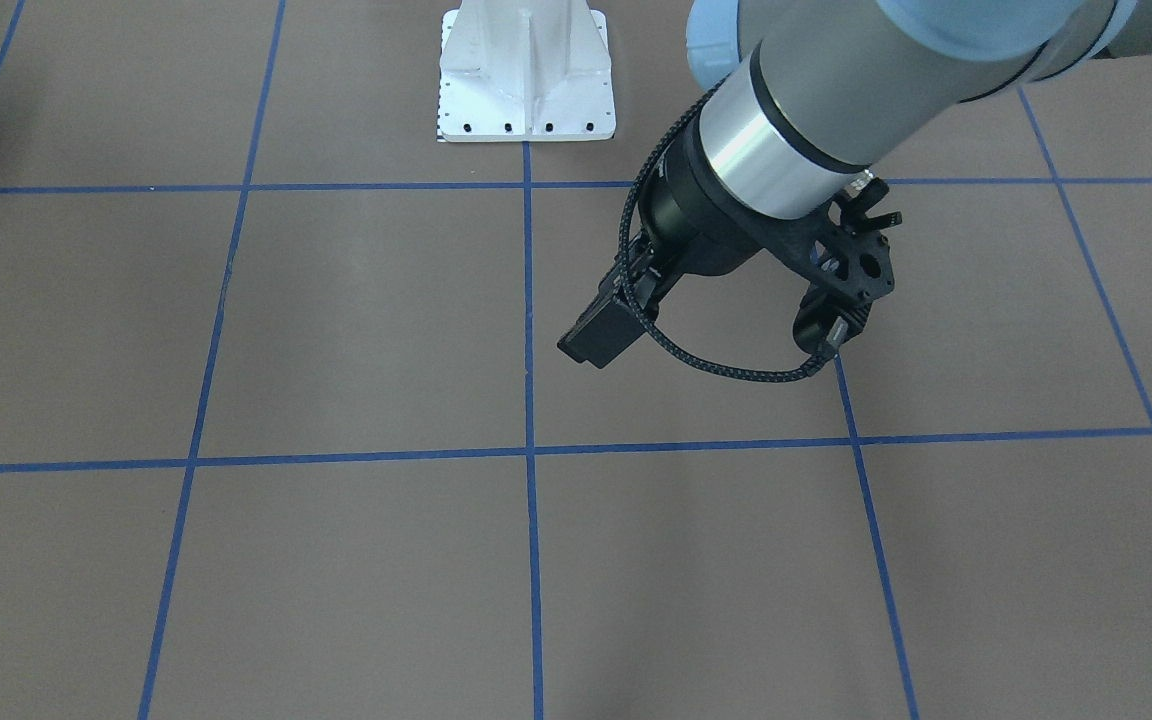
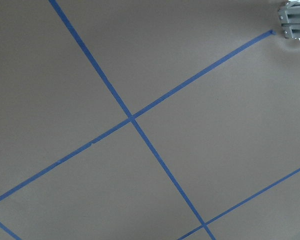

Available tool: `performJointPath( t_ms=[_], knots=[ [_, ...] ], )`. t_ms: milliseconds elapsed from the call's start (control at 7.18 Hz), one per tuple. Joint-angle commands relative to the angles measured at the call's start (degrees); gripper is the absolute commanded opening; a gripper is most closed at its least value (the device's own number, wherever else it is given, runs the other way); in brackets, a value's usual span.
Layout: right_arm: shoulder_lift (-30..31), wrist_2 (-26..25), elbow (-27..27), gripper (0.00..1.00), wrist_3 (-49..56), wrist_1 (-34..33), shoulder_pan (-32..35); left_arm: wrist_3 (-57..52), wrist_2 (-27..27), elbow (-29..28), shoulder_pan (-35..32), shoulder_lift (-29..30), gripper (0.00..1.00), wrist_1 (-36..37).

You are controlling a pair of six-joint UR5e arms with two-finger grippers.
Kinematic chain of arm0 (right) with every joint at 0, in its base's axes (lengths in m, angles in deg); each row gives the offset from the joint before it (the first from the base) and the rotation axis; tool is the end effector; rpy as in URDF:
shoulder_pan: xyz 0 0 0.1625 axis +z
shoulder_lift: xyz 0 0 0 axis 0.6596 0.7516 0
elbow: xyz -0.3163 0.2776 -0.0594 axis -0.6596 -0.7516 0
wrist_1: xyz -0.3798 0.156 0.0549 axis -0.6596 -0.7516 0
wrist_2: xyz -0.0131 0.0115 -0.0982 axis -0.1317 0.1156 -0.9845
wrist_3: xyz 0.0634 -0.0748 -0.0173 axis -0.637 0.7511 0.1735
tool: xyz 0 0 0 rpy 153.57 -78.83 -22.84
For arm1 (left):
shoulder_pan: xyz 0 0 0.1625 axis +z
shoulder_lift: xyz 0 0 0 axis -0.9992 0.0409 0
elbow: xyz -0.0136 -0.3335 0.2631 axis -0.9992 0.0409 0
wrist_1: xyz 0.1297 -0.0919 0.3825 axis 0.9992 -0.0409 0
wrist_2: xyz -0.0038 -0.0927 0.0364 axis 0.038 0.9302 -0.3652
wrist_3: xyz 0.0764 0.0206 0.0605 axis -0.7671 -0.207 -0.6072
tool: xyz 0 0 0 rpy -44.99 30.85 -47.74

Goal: Left arm hands cup to right arm to dump lemon

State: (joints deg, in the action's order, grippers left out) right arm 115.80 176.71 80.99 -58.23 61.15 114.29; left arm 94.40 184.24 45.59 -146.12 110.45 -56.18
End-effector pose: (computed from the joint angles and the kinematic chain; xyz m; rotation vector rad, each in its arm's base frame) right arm 0.0534 -0.2517 0.7105 0.2699 -2.1102 1.3904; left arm 0.3230 -0.6282 0.0237 -0.6113 1.0974 -0.8620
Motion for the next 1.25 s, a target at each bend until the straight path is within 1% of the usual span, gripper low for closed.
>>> performJointPath(
  t_ms=[0,139,279,557,836,1115],
  knots=[
    [0.0,0.0,-0.13,0.0,-1.92,0.23,0.28,-0.22,0.0,-0.03,-0.16,0.01,1.0,0.0],
    [0.0,0.0,-0.13,0.0,-2.79,0.32,0.46,-0.22,0.0,-0.03,-0.25,0.01,1.0,0.0],
    [0.0,0.0,-0.04,0.0,-6.02,0.32,0.89,-0.22,0.0,-0.03,-0.25,0.01,1.0,0.0],
    [0.0,-0.09,-0.22,0.0,-9.81,2.51,1.07,-0.74,0.0,-0.12,-0.25,0.01,1.0,0.0],
    [0.0,-0.09,-0.3,0.0,-10.62,3.13,1.16,-1.01,0.0,-0.12,-0.42,0.01,1.0,0.0],
    [-0.27,-0.09,-0.22,0.0,-14.83,3.13,2.91,-1.01,0.0,-0.29,-0.51,0.01,1.0,0.0]
  ],
)
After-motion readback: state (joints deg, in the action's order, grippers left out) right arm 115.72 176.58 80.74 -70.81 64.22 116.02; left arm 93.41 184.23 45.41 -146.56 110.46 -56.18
